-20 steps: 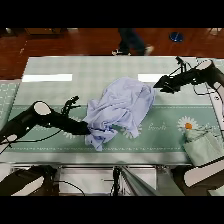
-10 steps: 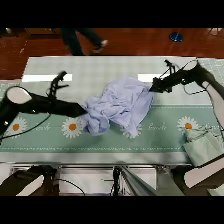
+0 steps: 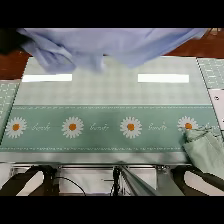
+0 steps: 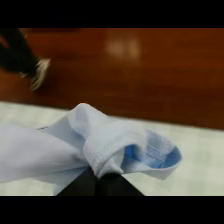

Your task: Fold the shirts.

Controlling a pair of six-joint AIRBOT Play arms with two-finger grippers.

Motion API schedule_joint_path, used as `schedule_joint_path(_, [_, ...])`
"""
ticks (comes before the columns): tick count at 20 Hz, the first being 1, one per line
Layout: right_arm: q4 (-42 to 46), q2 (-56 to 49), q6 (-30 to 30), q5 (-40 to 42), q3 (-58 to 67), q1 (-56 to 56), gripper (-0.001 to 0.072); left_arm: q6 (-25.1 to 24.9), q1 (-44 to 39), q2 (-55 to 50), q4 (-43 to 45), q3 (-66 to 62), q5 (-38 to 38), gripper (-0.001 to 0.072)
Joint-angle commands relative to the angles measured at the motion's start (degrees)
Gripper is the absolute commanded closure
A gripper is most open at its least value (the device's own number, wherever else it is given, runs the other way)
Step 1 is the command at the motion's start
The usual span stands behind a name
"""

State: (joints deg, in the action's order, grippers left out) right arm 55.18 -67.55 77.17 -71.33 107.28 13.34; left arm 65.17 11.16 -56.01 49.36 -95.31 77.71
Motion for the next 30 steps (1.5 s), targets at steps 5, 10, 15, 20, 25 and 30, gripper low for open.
schedule_joint_path(5, [10.86, 18.43, 8.55, -11.28, 7.87, 2.19, 0.0689, 12.85, 3.45, 9.33, 10.84, -19.34, 11.65, 0.0677])
schedule_joint_path(10, [10.43, 22.80, 9.53, -35.21, 7.87, 2.19, 0.0689, 20.20, 3.26, 16.50, 5.40, -18.12, 27.80, 0.0677])
schedule_joint_path(15, [7.17, 23.08, 10.86, -35.08, -2.75, 1.84, 0.0690, 23.21, 3.21, 25.64, 1.07, 1.90, 27.82, 0.0678])
schedule_joint_path(20, [11.98, 21.68, 8.28, -27.58, -36.39, -3.10, 0.0690, 19.74, 3.08, 32.92, -1.01, 43.58, 18.23, 0.0678])
schedule_joint_path(25, [16.50, 9.27, 5.40, 0.66, -48.63, -12.35, 0.0689, 8.35, 1.49, 27.58, -7.43, 64.72, -5.81, 0.0678])
schedule_joint_path(30, [16.50, -3.74, 5.49, 23.63, -45.97, -12.74, 0.0689, -2.71, -4.83, 15.50, -7.41, 65.99, -21.62, 0.0677])
